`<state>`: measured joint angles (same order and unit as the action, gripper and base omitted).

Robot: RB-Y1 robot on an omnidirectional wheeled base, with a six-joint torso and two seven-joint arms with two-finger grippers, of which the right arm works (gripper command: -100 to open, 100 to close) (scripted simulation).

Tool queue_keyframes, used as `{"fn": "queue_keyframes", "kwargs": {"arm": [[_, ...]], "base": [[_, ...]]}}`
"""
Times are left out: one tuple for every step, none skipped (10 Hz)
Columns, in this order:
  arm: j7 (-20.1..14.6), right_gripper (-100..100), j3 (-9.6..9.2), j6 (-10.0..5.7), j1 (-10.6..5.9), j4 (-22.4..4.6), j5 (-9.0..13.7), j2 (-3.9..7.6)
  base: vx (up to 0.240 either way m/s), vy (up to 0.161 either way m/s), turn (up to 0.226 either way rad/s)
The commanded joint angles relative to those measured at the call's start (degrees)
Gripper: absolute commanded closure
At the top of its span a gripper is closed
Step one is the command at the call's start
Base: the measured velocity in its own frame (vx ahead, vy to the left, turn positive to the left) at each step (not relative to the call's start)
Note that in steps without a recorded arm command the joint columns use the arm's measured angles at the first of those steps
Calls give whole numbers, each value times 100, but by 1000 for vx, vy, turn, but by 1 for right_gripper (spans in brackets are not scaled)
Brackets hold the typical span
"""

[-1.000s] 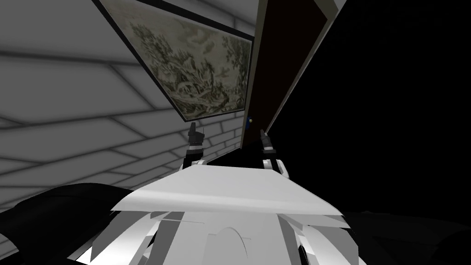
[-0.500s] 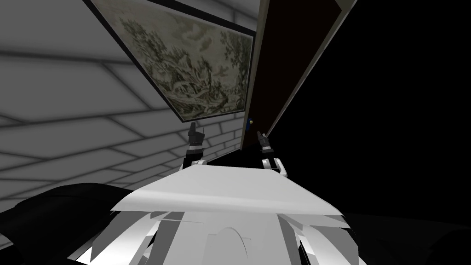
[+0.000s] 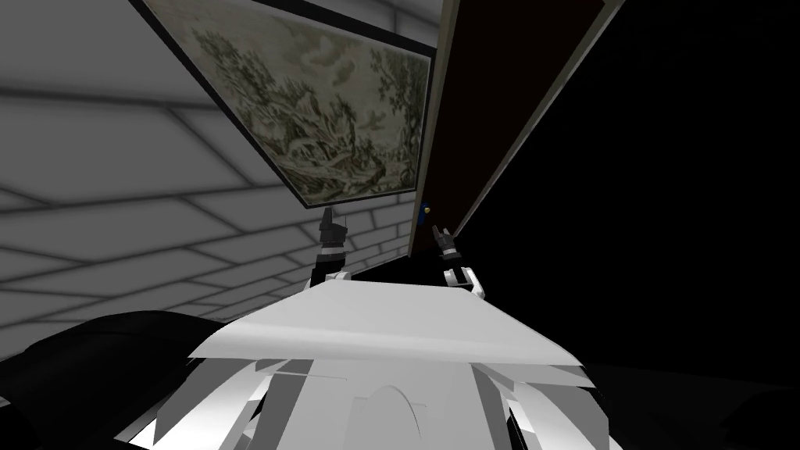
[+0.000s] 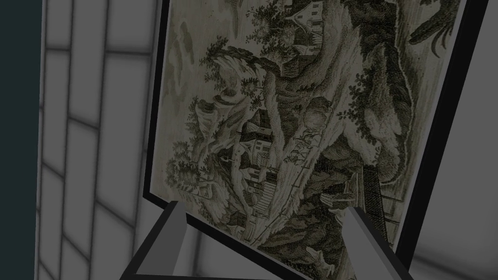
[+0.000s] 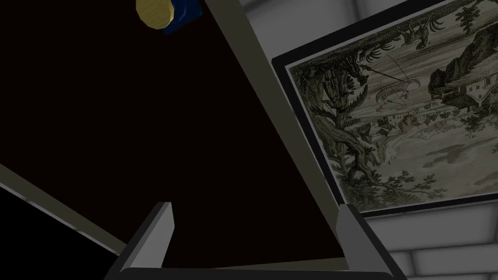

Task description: Pull the door open

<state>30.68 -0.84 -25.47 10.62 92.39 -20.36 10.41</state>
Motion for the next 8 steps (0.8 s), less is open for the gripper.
{"fn": "queue_keyframes", "kwargs": {"arm": [[162,-100,-18,4,-94,-188,-112,26],[252,-100,-29,7,-144,-292,-179,47],[341,-100,-41,10,-194,-395,-244,67],[422,-100,-51,13,-239,-490,-305,85],[585,-100,-71,19,-331,-678,-425,120],[666,-100,-82,21,-376,-773,-486,138],[743,-100,-91,24,-419,-862,-542,155],[883,-100,-109,29,-497,-1024,-646,184]], "base": [[80,-85,94],[87,-81,95],[78,-83,86],[65,-83,87],[85,-111,127],[75,-132,102],[79,-126,87],[115,-126,114]]}}
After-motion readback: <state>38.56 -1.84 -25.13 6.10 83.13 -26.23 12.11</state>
